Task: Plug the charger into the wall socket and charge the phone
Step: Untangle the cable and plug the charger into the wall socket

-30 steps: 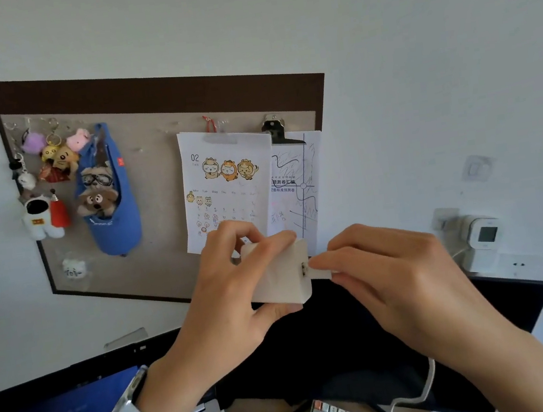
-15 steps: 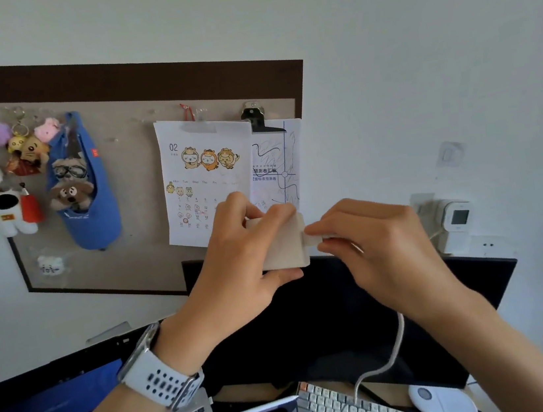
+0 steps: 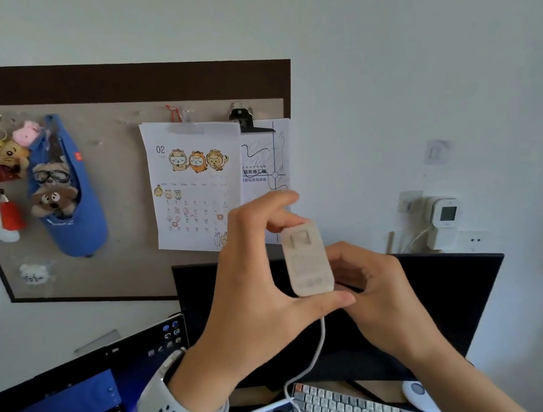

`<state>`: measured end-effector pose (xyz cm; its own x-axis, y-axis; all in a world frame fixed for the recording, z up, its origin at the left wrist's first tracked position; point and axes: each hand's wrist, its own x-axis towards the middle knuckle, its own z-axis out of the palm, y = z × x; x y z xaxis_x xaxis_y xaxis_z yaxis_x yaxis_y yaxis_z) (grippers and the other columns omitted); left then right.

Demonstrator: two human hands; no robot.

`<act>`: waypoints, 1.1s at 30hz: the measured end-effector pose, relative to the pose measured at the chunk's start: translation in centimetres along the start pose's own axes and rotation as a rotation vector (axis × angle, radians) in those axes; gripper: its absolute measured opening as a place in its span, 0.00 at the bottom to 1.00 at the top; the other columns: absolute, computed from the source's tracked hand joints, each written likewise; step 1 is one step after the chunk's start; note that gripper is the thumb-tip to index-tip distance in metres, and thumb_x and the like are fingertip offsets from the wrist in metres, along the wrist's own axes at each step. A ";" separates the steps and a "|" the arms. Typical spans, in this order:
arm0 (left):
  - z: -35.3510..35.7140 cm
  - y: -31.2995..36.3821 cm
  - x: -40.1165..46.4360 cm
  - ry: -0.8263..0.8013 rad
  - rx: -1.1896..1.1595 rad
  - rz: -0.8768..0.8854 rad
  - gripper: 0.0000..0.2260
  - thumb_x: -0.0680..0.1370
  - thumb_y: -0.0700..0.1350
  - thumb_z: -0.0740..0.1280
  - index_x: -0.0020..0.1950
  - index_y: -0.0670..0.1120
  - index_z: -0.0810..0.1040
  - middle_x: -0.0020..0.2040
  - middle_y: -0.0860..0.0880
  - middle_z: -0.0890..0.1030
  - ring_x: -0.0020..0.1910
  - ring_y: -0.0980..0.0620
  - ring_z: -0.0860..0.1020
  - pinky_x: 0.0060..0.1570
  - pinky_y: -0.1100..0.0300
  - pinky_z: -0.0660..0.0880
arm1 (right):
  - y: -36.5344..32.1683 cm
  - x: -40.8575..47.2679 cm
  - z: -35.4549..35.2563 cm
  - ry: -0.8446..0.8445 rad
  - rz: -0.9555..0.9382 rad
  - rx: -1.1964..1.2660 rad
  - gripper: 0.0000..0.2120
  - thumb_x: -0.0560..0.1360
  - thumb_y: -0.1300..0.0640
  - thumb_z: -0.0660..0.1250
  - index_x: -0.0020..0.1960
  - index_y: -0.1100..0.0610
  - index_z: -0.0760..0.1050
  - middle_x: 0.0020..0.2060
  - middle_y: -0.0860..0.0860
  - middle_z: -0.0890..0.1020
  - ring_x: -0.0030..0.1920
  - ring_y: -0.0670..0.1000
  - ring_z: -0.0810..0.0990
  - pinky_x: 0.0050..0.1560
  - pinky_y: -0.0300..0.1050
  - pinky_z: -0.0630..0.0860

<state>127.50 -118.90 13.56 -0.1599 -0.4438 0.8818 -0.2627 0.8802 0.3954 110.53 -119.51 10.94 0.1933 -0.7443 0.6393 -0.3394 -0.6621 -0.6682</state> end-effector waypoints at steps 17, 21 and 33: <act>0.8 -0.1 -0.3 0.130 -0.043 -0.104 0.37 0.60 0.56 0.79 0.63 0.61 0.64 0.50 0.52 0.77 0.52 0.49 0.79 0.52 0.50 0.76 | 0.4 -1.4 0.1 -0.040 0.049 0.111 0.19 0.74 0.58 0.70 0.61 0.43 0.74 0.54 0.45 0.84 0.58 0.48 0.82 0.58 0.44 0.77; 1.9 -0.5 -0.1 0.048 0.058 -0.058 0.39 0.58 0.56 0.80 0.65 0.55 0.65 0.51 0.51 0.78 0.52 0.52 0.78 0.52 0.66 0.73 | 0.9 -2.3 -0.2 -0.080 0.119 0.088 0.31 0.74 0.60 0.71 0.72 0.45 0.64 0.63 0.45 0.79 0.65 0.50 0.75 0.65 0.54 0.72; 9.2 -1.4 -1.1 -0.207 -0.436 -0.251 0.34 0.63 0.73 0.68 0.63 0.59 0.62 0.61 0.59 0.73 0.58 0.50 0.77 0.59 0.50 0.75 | 0.5 -4.8 -4.6 0.257 0.167 0.161 0.30 0.68 0.43 0.75 0.64 0.53 0.71 0.56 0.51 0.82 0.56 0.52 0.82 0.50 0.46 0.79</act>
<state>119.33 -121.18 9.63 -0.3388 -0.6347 0.6945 0.0952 0.7113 0.6964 105.16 -115.89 9.31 -0.0976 -0.8109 0.5770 -0.1935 -0.5532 -0.8103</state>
